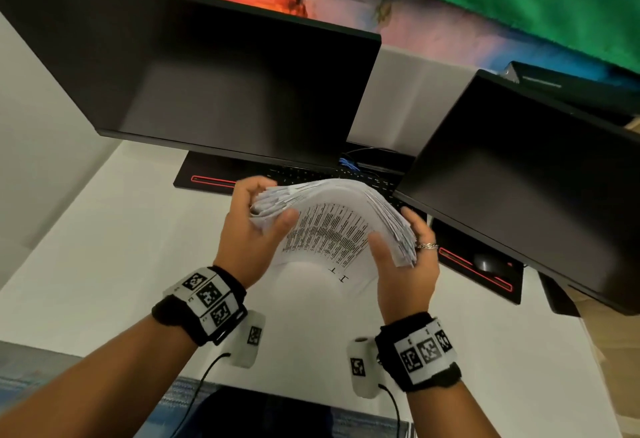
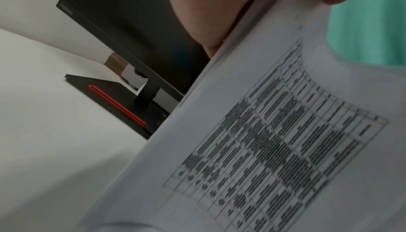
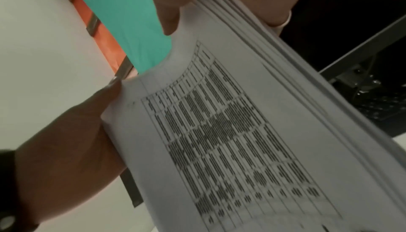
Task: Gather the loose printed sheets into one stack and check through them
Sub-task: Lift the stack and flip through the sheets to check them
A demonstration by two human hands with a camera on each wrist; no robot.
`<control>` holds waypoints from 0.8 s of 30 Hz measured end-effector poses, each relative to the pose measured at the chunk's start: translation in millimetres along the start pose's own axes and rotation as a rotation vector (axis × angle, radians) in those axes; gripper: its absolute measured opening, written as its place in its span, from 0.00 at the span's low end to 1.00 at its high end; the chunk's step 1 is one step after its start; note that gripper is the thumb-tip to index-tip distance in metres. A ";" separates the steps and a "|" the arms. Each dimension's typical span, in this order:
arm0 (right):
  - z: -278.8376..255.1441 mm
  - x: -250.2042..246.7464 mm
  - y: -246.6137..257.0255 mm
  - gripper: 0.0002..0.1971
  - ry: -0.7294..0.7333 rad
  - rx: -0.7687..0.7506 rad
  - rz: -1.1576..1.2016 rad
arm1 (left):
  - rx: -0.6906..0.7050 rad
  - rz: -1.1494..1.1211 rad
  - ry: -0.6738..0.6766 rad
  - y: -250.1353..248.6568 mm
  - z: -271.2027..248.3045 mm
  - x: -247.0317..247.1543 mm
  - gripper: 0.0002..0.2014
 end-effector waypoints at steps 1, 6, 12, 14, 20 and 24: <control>3.4 -1.1 2.9 0.22 -0.019 -0.012 0.010 | 0.021 -0.008 -0.024 -0.9 4.7 -0.4 0.16; 18.2 -1.1 6.4 0.11 -0.112 -0.039 0.023 | 0.064 0.046 -0.142 -0.8 24.1 -1.5 0.07; 22.7 0.0 10.0 0.11 -0.172 -0.075 -0.018 | 0.045 0.061 -0.151 3.8 31.6 -5.1 0.11; 22.4 0.6 11.9 0.10 -0.186 -0.064 -0.005 | 0.040 0.066 -0.128 3.1 32.3 -5.6 0.14; 23.3 0.3 16.3 0.11 -0.173 -0.055 -0.015 | 0.030 0.044 -0.101 -0.4 36.3 -3.9 0.12; 24.3 -8.0 15.9 0.22 0.001 -0.110 -0.206 | -0.008 0.033 -0.035 -2.2 37.3 -6.4 0.25</control>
Point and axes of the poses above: each hand's wrist, its own z-axis towards the middle knuckle, its own x-axis out of the palm, y = z × x, the point moved 1 cm from there along z, towards the middle knuckle, and after that the axes turned 8 degrees about -z, right-handed, at the moved point
